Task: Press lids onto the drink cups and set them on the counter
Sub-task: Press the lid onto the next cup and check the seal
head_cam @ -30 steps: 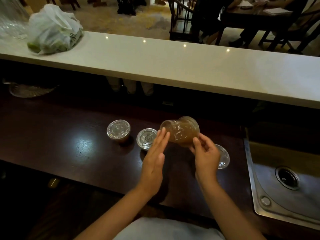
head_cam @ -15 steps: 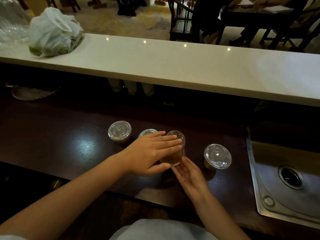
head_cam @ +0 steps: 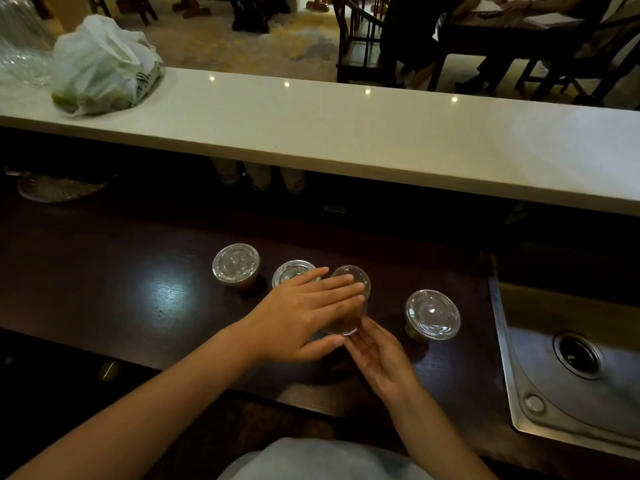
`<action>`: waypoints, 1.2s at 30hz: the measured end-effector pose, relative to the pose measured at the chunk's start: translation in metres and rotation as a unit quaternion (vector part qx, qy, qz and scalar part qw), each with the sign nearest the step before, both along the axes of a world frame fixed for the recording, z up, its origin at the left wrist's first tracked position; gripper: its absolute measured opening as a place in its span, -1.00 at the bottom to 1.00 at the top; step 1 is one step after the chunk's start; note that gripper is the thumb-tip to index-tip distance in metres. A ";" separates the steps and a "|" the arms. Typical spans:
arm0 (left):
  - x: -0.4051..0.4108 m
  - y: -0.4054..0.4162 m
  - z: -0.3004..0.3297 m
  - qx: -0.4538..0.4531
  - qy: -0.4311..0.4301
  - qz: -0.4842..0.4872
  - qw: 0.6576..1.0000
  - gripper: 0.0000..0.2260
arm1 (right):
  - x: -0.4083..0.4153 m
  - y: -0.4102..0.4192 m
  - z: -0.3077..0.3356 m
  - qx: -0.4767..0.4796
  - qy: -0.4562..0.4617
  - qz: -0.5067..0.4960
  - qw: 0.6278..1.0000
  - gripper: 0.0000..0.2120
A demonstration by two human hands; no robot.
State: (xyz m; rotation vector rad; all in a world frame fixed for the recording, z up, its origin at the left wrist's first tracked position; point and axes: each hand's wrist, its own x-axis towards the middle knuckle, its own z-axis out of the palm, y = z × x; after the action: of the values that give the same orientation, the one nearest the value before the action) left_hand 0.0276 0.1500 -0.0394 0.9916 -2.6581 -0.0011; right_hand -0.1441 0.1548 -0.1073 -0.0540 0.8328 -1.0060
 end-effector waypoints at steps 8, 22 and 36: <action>-0.028 0.030 -0.025 0.133 0.343 0.198 0.909 -0.58 | -0.013 -0.022 0.011 -0.123 0.208 -0.056 0.969 -0.84; -0.077 0.000 -0.060 0.617 0.737 0.255 0.110 -0.51 | -0.051 -0.057 -0.003 -0.599 0.719 0.026 0.352 -0.85; -0.070 -0.005 -0.094 0.655 0.704 0.249 0.113 -0.52 | -0.066 -0.048 -0.041 -0.664 0.668 0.158 0.295 -0.80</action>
State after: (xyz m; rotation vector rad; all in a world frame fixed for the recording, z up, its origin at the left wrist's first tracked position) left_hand -0.0420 0.1449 -0.1339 0.9156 0.2195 -2.0138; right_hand -0.2104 0.1069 -0.1485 -2.7980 1.0158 -0.7793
